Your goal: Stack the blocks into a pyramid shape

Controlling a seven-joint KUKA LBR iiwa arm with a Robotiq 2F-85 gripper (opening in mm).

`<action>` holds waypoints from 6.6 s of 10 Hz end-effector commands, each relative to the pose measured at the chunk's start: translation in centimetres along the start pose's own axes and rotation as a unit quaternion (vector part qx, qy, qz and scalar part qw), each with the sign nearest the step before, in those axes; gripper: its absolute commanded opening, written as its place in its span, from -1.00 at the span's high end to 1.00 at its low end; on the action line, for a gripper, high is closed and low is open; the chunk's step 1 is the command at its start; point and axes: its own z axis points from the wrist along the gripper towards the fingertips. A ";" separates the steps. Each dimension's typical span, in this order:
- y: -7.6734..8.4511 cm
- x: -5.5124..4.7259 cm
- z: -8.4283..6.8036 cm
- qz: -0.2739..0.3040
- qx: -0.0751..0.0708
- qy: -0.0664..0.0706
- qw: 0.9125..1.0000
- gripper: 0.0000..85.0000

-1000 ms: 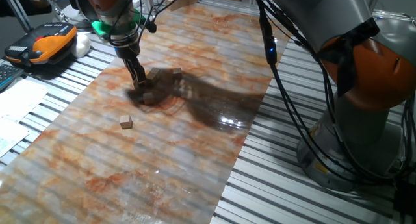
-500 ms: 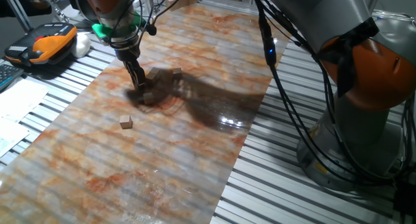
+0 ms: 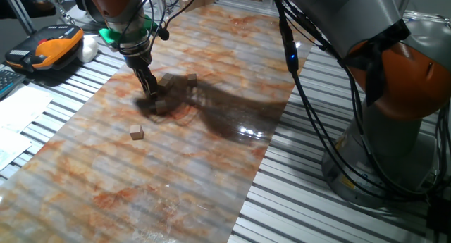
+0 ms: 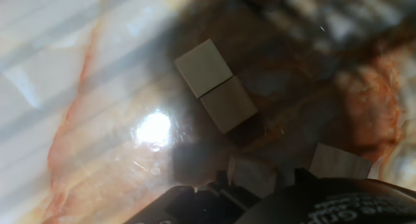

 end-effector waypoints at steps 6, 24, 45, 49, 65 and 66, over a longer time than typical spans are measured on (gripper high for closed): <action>0.0 0.0 0.3 -0.007 0.002 -0.001 1.000 0.20; -0.5 -0.5 -0.5 -0.181 -0.006 -0.031 0.983 1.00; 0.6 -2.3 -0.7 -0.279 -0.027 -0.025 0.959 1.00; 0.6 -2.4 -0.6 -0.279 -0.027 -0.025 0.960 1.00; 0.7 -2.6 0.1 -0.270 -0.026 -0.025 0.962 1.00; 0.7 -2.6 0.2 -0.270 -0.025 -0.026 0.962 1.00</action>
